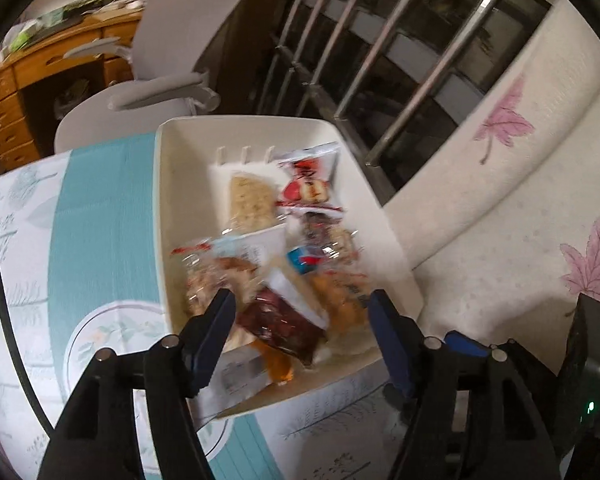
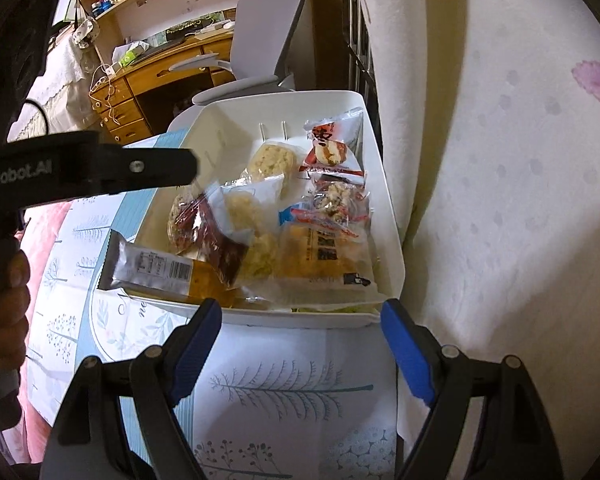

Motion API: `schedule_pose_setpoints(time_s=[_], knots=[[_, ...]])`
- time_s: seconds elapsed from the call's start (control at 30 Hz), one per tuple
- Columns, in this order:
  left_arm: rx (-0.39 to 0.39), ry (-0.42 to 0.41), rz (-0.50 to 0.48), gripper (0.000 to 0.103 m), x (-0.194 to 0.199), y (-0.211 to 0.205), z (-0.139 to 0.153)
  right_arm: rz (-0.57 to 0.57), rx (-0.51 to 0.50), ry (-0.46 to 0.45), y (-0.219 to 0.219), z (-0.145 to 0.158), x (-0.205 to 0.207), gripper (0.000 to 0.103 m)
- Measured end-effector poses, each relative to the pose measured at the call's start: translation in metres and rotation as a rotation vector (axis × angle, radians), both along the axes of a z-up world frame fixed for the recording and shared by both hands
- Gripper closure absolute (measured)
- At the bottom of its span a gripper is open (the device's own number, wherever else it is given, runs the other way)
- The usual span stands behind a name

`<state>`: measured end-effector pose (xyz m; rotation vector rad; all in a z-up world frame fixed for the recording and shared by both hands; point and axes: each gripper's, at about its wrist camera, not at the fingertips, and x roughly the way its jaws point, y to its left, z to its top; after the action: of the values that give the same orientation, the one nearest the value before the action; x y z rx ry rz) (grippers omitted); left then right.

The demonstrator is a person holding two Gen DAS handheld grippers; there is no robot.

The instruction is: Organize snacks

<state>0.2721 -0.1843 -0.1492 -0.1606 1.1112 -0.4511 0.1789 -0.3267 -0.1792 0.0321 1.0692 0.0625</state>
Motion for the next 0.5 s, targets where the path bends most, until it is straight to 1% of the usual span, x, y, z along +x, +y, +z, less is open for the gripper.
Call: schedule_pose_setpoints(time_s=[0.1, 0.2, 0.23, 0.3, 0.37, 0.5], knots=[[0.048, 0.025, 0.065, 0.027, -0.01, 0.036, -0.005, -0.011, 0.001, 0.005, 0.003, -0.004, -0.003, 0.021], [0.095, 0.056, 0.117, 0.026, -0.02, 0.074, -0.005, -0.021, -0.001, 0.009, 0.011, -0.006, -0.008, 0.021], [0.102, 0.051, 0.133, 0.026, -0.026, 0.089, -0.002, -0.025, -0.001, 0.009, 0.015, -0.006, -0.01, 0.021], [0.126, 0.021, 0.173, 0.019, -0.04, 0.12, 0.005, -0.035, -0.002, 0.005, 0.025, -0.003, -0.015, 0.021], [0.151, 0.0, 0.21, 0.018, -0.055, 0.15, 0.009, -0.04, -0.002, -0.011, 0.038, 0.002, -0.023, 0.021], [0.177, 0.006, 0.288, 0.017, -0.085, 0.211, 0.009, -0.027, -0.02, -0.053, 0.066, 0.016, -0.044, 0.021]])
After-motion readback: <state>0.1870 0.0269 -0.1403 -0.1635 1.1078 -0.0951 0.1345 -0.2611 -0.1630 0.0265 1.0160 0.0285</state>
